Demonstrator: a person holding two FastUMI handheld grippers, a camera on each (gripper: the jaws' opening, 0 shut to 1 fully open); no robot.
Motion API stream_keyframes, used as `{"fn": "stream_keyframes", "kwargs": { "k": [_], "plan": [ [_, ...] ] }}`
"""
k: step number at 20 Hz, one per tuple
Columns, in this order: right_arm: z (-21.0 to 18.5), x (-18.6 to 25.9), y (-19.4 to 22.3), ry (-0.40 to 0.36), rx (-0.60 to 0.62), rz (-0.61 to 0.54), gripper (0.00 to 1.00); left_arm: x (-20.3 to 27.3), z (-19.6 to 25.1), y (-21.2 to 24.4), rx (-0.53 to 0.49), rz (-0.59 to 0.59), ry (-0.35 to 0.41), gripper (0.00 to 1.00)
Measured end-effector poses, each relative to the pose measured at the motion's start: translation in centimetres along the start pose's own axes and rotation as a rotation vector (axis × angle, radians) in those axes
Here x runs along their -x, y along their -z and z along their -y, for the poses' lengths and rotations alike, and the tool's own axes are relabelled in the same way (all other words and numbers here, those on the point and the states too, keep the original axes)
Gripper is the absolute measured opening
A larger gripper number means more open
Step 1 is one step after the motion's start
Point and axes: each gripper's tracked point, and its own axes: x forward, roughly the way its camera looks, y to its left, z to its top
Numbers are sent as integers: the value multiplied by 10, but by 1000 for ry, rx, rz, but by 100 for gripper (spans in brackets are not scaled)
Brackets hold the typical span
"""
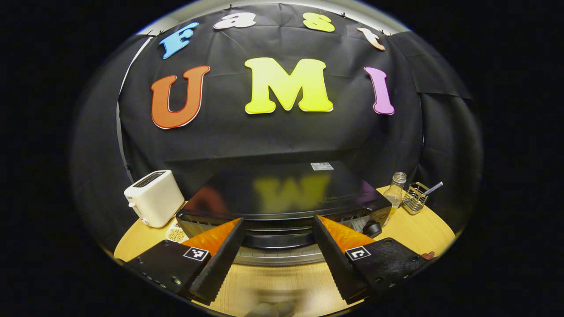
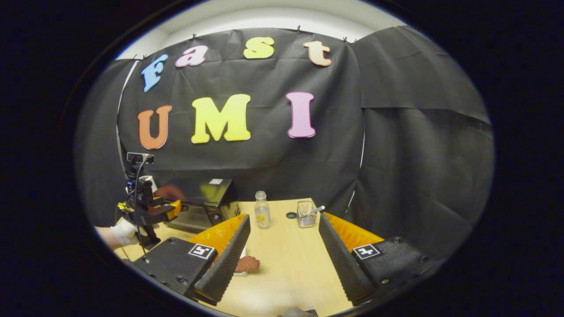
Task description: Open the electric oven with the left hand, put the food in, and close the electric oven.
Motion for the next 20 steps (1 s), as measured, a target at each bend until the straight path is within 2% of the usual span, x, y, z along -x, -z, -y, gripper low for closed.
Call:
{"fn": "stream_keyframes", "kwargs": {
  "k": [15, 17, 20],
  "plan": [
    [0, 30, 43, -31, 18, -63, 99, 71, 8, 83, 9, -103, 18, 97],
    [0, 34, 48, -30, 25, -71, 96, 77, 10, 97, 11, -123, 18, 97],
    [-2, 40, 54, -38, 22, -95, 99, 85, 12, 121, 30, -162, 19, 97]
  ]
}}
